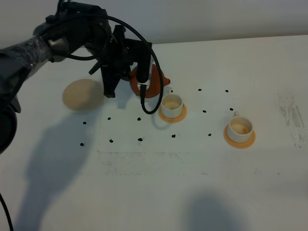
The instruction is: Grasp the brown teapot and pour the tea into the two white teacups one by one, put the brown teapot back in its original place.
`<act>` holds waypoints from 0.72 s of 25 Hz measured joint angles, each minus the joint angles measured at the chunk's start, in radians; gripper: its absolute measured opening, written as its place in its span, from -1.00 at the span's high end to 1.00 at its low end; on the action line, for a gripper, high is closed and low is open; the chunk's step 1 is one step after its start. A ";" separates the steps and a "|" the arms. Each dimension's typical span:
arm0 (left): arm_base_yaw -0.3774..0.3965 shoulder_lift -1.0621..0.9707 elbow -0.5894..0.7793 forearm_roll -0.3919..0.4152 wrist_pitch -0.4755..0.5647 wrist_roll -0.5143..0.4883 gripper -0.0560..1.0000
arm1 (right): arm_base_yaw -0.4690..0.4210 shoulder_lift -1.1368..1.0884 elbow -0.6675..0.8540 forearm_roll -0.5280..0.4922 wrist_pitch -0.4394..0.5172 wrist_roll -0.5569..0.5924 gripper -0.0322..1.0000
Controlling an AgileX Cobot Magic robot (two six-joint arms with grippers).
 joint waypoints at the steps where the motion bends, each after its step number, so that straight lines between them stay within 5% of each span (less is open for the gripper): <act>1: -0.003 0.002 0.000 0.001 -0.004 0.001 0.71 | 0.000 0.000 0.000 0.000 0.000 0.000 -0.06; 18: -0.034 0.013 0.000 0.079 -0.021 0.058 0.71 | 0.000 0.000 0.000 0.000 0.000 0.000 -0.06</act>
